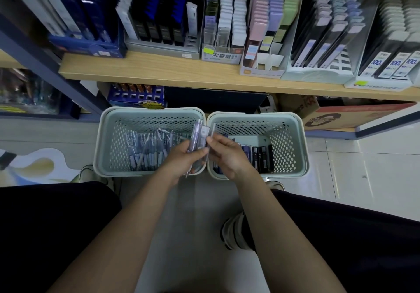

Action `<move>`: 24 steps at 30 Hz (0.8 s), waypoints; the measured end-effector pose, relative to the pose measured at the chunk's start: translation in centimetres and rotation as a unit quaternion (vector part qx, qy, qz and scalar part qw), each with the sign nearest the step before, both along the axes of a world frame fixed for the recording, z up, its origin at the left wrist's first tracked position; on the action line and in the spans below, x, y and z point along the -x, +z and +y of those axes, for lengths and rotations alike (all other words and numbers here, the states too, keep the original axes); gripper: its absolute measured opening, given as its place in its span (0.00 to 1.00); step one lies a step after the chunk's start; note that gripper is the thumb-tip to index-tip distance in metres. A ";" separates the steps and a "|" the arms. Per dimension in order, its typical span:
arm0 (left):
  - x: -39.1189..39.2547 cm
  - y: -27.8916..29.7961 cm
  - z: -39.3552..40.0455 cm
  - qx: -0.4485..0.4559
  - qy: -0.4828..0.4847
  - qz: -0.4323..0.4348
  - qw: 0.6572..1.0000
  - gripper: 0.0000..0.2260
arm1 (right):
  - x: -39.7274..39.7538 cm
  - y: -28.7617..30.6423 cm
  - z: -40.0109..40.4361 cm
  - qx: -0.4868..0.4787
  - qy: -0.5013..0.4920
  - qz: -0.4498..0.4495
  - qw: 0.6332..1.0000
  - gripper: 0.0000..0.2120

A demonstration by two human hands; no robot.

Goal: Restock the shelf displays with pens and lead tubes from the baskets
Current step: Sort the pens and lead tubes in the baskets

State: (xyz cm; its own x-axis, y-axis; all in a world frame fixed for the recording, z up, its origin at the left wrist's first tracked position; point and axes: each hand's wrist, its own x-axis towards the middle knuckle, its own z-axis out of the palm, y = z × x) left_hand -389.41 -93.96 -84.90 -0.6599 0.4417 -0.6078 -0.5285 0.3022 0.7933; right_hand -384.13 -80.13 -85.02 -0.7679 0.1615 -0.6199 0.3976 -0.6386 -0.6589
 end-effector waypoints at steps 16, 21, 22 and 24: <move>-0.6 -0.1 1.5 0.065 -0.015 0.031 0.997 0.07 | -0.2 0.1 2.3 -0.011 -0.009 -0.038 0.999 0.09; -0.1 -0.7 1.6 0.096 0.034 0.050 0.994 0.06 | -1.2 -0.7 5.0 -0.021 -0.075 -0.067 0.995 0.07; 0.1 -1.0 1.6 0.115 0.036 0.062 0.991 0.07 | -1.4 -0.9 5.4 -0.025 -0.079 -0.075 0.994 0.06; 0.3 -1.6 1.7 0.151 0.033 0.088 0.984 0.09 | -1.5 -1.3 6.0 -0.042 -0.085 -0.098 0.991 0.04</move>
State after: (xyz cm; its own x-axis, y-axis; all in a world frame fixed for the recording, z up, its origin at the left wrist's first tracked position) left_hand -389.72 -92.30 -86.54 -0.7881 0.2117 -0.5781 -0.4167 0.5078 0.7540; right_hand -382.60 -74.09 -86.31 -0.5909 0.3355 -0.7337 0.4143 -0.6541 -0.6328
